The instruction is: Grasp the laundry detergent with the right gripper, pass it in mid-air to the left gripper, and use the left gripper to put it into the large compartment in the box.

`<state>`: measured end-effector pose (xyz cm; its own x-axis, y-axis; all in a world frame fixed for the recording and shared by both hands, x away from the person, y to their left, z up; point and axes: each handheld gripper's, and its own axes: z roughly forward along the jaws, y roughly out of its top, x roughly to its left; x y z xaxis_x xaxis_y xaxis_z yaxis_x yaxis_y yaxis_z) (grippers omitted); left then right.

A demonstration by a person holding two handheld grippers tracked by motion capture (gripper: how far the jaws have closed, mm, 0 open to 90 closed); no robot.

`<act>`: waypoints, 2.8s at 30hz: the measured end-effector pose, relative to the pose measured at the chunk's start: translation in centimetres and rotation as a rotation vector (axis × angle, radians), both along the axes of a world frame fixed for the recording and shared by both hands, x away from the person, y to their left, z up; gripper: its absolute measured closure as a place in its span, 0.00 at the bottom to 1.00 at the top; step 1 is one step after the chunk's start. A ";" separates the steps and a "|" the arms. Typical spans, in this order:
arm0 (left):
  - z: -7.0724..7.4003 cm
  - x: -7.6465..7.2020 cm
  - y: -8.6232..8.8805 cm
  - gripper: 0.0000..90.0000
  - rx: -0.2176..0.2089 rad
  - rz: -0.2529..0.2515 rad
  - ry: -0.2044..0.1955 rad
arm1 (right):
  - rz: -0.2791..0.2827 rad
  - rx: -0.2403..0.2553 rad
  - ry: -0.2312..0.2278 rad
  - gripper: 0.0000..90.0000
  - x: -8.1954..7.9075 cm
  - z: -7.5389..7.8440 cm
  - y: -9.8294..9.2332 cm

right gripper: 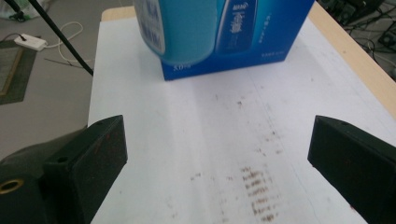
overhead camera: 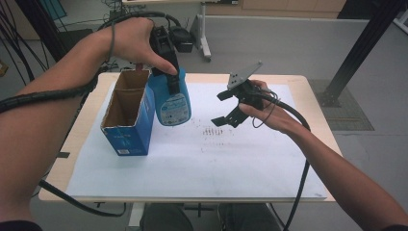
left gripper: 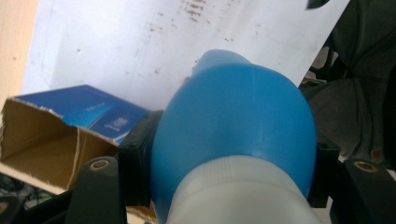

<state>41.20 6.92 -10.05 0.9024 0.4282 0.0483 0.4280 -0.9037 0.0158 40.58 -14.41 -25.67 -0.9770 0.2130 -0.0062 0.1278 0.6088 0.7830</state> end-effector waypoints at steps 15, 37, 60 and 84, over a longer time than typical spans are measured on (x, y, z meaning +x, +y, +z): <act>3.1 1.0 2.3 0.41 -0.012 0.224 -0.033 | -0.084 -0.063 0.013 0.05 -0.9 0.5 -4.8; 6.7 2.3 8.7 0.41 -0.022 0.651 -0.053 | -0.125 -0.100 0.007 0.05 -1.3 1.5 -7.4; 6.7 3.7 12.2 0.41 -0.028 1.043 -0.121 | -0.158 -0.178 -0.004 0.06 -1.8 2.1 -8.7; 5.3 4.3 14.1 0.41 -0.049 1.209 -0.113 | -0.170 -0.182 0.006 0.07 -2.3 2.2 -9.7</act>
<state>45.49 21.00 -4.74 -0.0884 0.9942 0.0615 0.9882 0.0798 0.1306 38.26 -24.09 -23.43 -0.9273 0.3704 -0.0538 0.2447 0.7088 0.6616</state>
